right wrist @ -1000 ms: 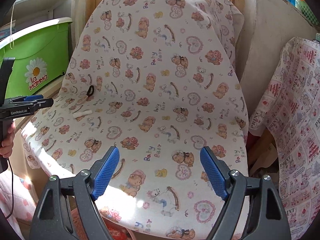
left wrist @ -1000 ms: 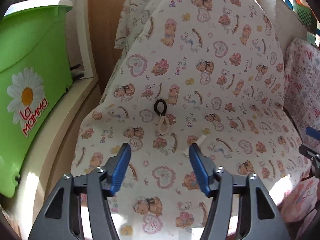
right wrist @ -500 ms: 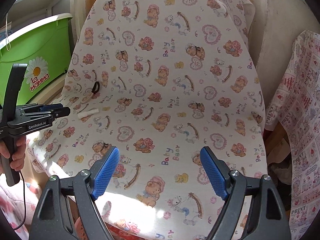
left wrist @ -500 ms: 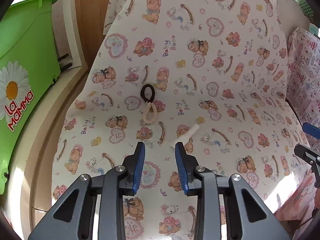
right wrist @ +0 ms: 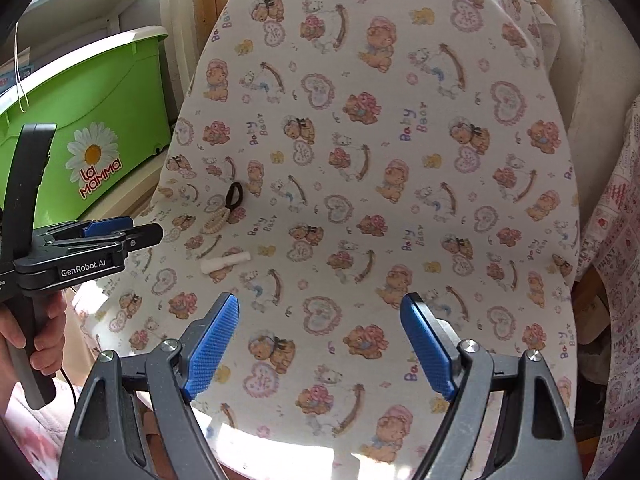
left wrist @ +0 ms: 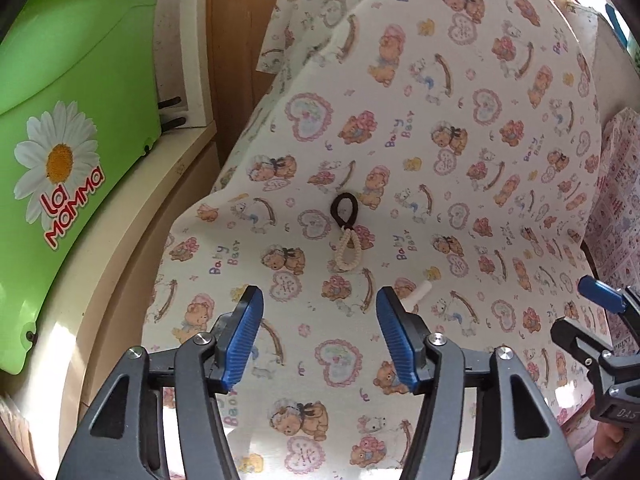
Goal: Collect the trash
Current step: 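Grasp the white plastic stick with the right tool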
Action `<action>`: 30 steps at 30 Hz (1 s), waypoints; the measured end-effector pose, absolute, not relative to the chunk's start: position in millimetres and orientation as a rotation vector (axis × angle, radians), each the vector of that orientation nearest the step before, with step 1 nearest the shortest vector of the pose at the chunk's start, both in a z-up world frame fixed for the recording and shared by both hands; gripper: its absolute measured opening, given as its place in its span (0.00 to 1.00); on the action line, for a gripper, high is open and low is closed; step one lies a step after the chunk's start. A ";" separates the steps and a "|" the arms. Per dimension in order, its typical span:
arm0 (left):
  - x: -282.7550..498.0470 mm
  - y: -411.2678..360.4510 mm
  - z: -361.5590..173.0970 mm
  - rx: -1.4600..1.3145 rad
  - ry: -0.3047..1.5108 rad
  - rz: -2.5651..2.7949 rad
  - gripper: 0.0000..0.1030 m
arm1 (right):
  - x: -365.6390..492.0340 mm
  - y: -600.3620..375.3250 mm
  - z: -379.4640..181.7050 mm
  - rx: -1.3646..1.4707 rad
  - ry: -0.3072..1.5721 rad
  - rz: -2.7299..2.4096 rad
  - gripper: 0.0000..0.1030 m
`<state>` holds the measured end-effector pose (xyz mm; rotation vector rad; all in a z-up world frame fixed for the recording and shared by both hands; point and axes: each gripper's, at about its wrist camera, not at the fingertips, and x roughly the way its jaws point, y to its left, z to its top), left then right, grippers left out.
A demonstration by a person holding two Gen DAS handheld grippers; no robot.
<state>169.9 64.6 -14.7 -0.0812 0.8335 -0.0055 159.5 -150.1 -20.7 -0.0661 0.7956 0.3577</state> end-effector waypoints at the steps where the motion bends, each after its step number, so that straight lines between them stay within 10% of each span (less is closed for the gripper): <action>1: 171.1 69.6 -13.0 -0.093 0.838 0.008 0.60 | 164.4 -143.7 -22.2 -0.057 0.808 0.365 0.82; 24: 183.8 120.0 -13.1 -0.206 0.928 0.176 0.64 | 223.4 -27.2 -82.0 -0.124 0.963 0.468 0.50; 30: 186.2 111.3 -14.8 -0.175 0.929 0.180 0.64 | 227.5 -39.2 -80.1 -0.131 0.980 0.468 0.14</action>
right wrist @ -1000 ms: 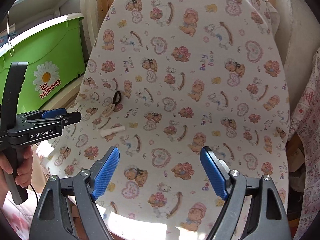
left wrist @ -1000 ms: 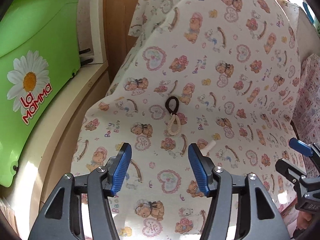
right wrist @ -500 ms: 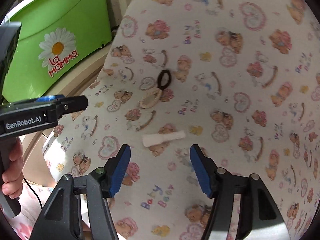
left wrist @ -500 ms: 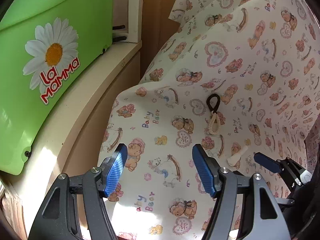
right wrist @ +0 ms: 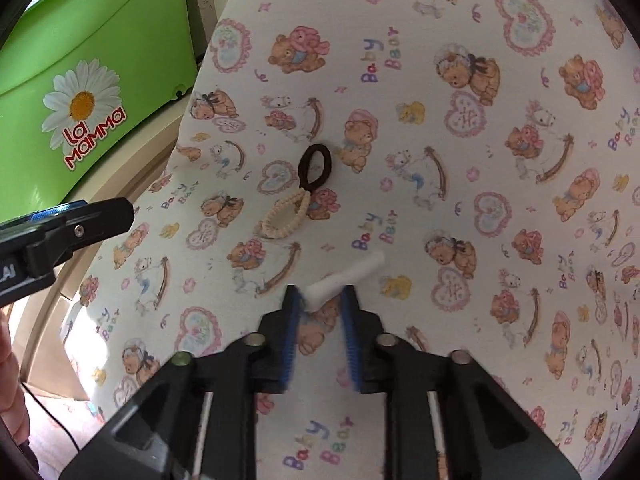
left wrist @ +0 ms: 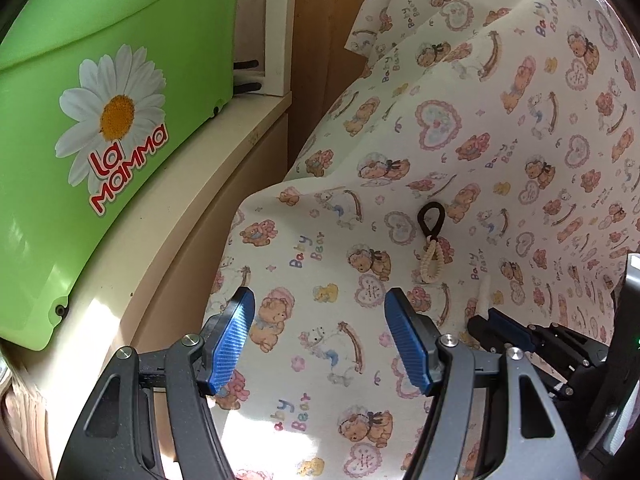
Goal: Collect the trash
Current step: 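Grasp the white plastic stick with the right tool, then grasp the beaded cord of the black hair tie with the left tool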
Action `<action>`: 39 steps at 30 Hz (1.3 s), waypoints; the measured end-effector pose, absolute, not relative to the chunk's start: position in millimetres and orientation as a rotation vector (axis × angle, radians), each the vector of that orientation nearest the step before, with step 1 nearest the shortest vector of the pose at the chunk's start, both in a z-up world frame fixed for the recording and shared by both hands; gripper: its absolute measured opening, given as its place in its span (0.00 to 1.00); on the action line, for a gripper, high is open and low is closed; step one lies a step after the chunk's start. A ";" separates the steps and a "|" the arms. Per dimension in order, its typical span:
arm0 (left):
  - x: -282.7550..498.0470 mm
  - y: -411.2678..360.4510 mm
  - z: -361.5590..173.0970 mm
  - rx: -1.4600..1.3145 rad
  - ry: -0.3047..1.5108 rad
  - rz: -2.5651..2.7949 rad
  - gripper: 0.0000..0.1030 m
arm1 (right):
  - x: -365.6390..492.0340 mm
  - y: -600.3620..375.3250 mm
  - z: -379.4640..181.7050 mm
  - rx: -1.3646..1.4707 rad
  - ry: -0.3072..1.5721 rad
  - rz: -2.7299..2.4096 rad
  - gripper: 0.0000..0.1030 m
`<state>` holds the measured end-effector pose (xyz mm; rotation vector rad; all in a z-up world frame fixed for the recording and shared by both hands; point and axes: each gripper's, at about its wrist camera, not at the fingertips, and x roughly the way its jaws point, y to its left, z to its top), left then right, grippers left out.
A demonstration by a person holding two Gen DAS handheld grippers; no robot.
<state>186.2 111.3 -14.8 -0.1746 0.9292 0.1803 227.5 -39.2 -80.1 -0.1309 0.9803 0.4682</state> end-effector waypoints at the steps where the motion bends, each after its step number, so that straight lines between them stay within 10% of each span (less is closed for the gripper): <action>1: 186.3 109.4 -14.4 -0.165 0.926 0.180 0.64 | 226.6 -44.6 -79.2 -0.126 0.982 0.475 0.13; 39: 219.6 81.1 10.0 -0.324 0.939 0.095 0.64 | 259.2 -155.5 -74.1 0.090 1.129 0.314 0.20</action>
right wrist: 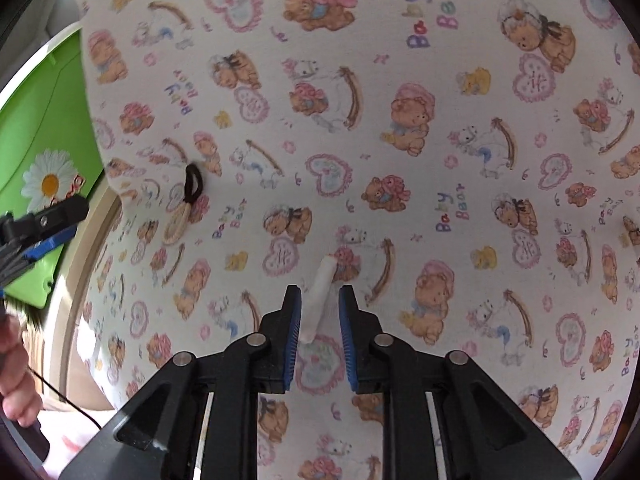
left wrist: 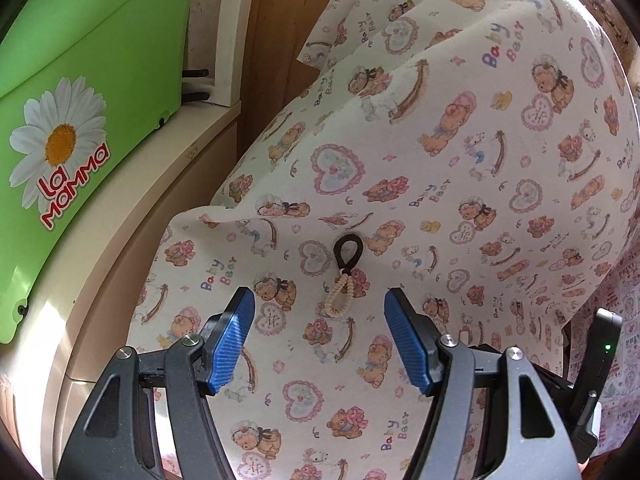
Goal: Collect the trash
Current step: 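Grasp the beaded cord of the black hair tie with the left tool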
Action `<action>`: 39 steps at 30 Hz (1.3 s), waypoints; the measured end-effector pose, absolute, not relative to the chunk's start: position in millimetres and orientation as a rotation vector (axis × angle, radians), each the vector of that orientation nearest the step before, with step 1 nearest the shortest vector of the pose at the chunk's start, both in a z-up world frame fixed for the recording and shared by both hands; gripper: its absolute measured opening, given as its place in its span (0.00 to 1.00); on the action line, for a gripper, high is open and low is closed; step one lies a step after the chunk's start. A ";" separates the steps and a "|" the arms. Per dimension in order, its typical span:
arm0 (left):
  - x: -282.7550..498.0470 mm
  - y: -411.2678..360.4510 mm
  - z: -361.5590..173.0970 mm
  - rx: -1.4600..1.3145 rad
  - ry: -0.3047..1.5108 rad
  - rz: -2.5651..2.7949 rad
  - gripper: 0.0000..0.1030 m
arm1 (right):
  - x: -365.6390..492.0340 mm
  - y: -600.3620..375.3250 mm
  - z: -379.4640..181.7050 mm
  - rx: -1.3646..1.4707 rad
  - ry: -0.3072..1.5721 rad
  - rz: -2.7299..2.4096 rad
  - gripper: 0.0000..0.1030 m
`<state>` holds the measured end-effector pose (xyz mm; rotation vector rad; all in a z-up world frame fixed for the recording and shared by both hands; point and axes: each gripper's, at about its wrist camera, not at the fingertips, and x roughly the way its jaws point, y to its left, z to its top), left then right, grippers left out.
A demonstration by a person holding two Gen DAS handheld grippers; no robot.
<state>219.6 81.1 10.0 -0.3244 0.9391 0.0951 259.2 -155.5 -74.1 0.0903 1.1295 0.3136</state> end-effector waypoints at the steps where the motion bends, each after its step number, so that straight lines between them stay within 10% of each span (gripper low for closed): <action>1: 220.8 81.8 10.2 -0.328 0.941 0.096 0.64 | 263.1 -154.5 -75.3 0.096 1.134 0.304 0.20; 14: 237.8 86.4 -7.0 -0.333 1.067 0.085 0.61 | 276.0 -144.5 -71.1 0.175 1.106 0.311 0.10; 23: 250.9 84.5 -2.6 -0.437 1.068 -0.041 0.17 | 261.3 -168.9 -35.5 0.129 0.943 0.314 0.10; 39: 295.6 50.3 -62.8 -0.110 1.229 0.051 0.26 | 245.8 -211.3 -26.0 0.098 0.937 0.303 0.10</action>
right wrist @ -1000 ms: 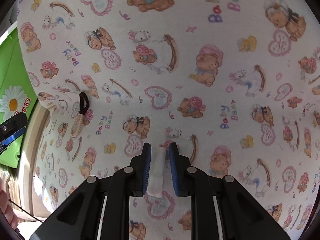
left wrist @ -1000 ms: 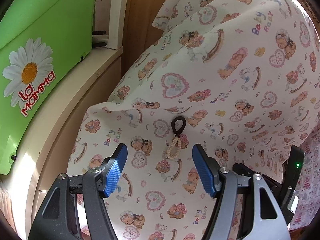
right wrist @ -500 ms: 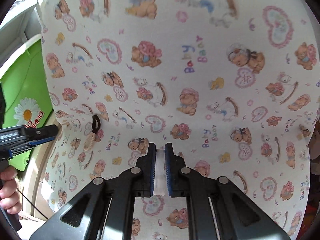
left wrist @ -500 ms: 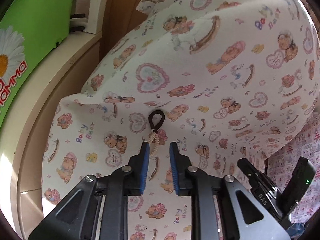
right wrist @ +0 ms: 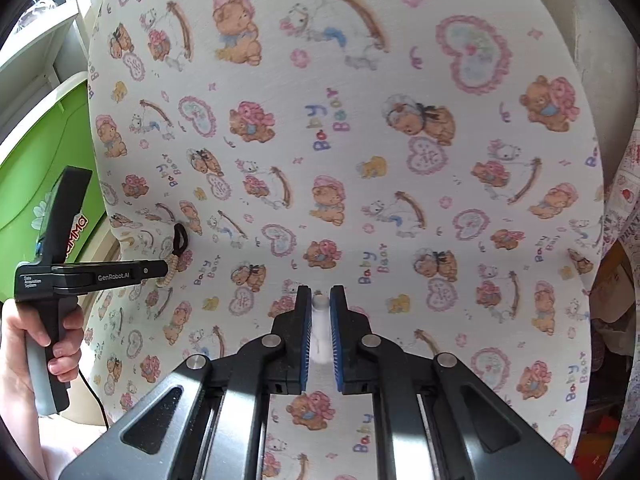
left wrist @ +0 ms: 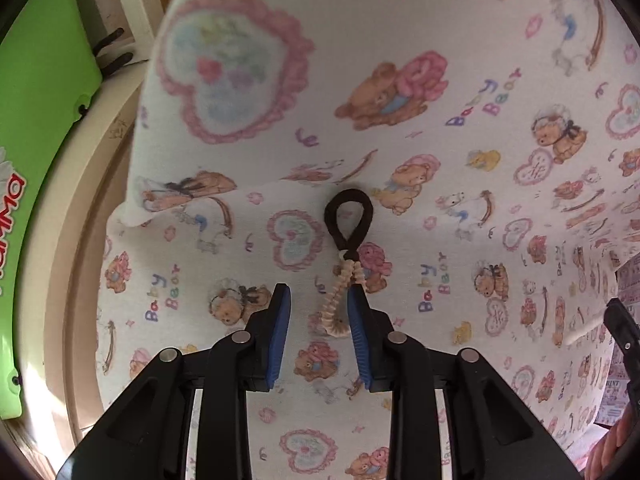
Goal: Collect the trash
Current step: 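Grasp the beaded cord of the black hair tie with the left tool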
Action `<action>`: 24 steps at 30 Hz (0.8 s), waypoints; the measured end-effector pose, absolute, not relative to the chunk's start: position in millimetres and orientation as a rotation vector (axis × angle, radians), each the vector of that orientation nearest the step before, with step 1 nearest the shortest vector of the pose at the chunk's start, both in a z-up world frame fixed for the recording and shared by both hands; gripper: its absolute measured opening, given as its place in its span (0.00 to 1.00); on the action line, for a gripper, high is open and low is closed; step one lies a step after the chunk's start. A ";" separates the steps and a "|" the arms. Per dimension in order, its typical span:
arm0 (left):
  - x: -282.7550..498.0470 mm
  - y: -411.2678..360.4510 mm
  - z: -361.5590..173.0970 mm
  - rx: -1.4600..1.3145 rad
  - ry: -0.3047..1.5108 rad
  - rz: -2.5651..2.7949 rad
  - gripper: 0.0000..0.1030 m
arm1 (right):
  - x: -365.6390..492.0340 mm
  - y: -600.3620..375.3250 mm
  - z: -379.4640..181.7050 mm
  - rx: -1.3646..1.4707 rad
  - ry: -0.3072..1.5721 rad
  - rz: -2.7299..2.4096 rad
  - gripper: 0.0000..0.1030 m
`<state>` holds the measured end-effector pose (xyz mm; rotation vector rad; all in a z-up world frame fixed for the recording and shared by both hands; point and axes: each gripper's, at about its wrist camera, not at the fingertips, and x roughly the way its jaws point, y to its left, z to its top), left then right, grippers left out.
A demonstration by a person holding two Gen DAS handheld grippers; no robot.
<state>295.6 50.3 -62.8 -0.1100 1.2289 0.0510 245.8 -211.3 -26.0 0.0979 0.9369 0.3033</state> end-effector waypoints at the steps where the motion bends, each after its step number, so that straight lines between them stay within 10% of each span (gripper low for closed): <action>1: 296.5 50.1 -63.9 -0.098 1.223 0.065 0.26 | 245.2 -212.9 -25.3 0.097 0.935 0.304 0.10; 5: 296.1 44.3 -65.3 -0.059 1.228 0.034 0.03 | 243.8 -219.0 -23.9 0.085 0.932 0.299 0.10; 24: 224.6 65.2 -8.2 -0.200 1.028 0.011 0.03 | 200.5 -241.4 -22.6 0.090 0.939 0.310 0.10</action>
